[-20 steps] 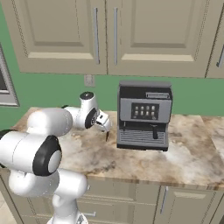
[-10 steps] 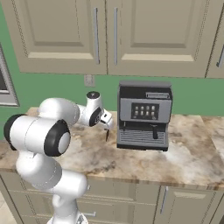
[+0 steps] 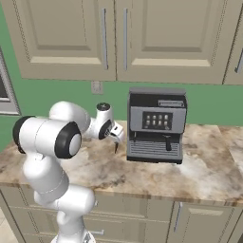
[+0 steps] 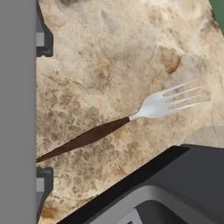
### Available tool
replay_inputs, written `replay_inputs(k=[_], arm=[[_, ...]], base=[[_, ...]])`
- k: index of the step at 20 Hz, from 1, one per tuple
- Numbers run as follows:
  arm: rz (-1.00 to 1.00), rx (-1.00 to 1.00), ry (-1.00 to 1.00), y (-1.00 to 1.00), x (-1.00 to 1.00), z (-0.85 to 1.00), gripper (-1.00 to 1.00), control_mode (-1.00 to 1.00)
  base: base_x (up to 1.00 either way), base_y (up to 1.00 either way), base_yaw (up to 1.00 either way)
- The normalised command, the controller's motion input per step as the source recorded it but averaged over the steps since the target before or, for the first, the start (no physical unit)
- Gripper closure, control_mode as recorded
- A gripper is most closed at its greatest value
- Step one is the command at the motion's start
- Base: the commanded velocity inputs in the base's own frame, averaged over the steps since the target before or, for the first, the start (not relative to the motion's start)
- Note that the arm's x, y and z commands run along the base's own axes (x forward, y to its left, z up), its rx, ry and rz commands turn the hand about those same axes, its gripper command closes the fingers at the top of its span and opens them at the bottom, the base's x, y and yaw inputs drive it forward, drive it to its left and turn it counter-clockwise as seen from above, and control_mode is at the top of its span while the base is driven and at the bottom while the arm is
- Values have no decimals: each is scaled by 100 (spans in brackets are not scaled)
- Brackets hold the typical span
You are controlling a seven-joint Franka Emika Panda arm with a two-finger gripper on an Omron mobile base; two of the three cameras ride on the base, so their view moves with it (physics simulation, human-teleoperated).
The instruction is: Organize the utensils by type. Pick up the wooden spoons from the counter and place them in the open cabinet. Then pick up the metallic utensils from the counter and place them in the open drawer.
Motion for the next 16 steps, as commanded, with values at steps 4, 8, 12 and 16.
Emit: replay_inputs(k=[4, 8, 12, 16], arm=[[0, 0, 0, -4, 14, -20, -100, -100], [0, 0, 0, -8, 16, -14, -100, -100], [0, 0, 0, -10, 14, -13, -100, -100], [0, 0, 0, -10, 20, -10, -100, -100]], base=[[0, 0, 0], [0, 0, 0], [0, 0, 0], [0, 0, 0]])
